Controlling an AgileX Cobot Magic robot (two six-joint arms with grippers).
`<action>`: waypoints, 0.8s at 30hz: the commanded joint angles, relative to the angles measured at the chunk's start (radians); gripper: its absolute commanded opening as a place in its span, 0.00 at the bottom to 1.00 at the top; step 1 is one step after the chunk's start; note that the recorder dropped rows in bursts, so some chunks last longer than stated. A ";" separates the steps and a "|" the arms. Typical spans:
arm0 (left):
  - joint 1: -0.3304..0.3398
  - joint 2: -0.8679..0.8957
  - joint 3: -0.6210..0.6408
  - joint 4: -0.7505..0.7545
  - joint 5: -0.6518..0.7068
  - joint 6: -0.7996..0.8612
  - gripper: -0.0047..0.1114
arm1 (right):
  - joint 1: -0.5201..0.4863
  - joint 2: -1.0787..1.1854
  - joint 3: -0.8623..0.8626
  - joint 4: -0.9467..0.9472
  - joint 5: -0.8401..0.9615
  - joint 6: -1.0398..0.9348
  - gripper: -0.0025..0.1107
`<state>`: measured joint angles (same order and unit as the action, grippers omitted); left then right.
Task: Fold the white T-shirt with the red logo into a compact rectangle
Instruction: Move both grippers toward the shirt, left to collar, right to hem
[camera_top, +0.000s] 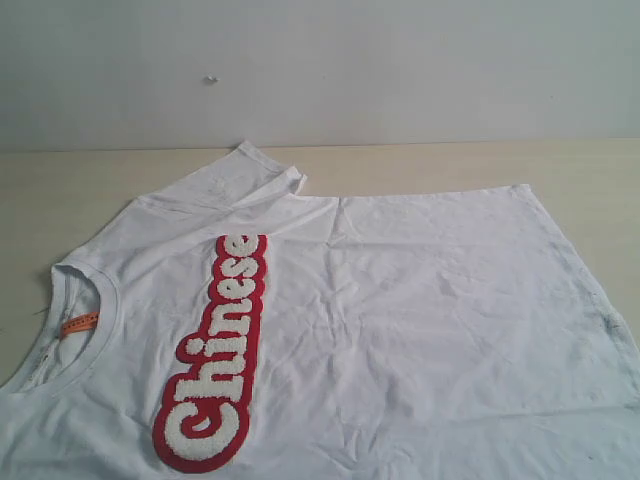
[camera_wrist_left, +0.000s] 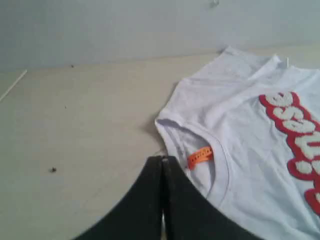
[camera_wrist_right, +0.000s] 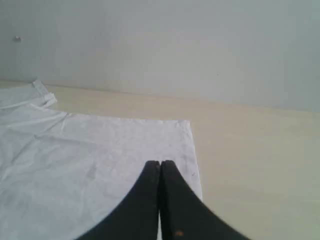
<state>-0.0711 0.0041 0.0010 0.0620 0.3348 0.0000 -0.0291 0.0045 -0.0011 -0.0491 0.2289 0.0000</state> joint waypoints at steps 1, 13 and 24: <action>0.003 -0.004 -0.001 0.000 -0.146 -0.008 0.04 | -0.005 -0.005 0.001 -0.009 -0.115 -0.007 0.02; 0.003 -0.004 -0.001 0.001 -0.673 -0.081 0.04 | -0.005 -0.005 0.001 -0.007 -0.536 0.054 0.02; 0.003 -0.004 -0.009 0.003 -0.977 -0.477 0.04 | -0.005 -0.005 -0.019 -0.007 -0.896 0.334 0.02</action>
<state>-0.0711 0.0041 0.0010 0.0644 -0.6073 -0.3435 -0.0291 0.0045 -0.0011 -0.0511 -0.6213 0.2412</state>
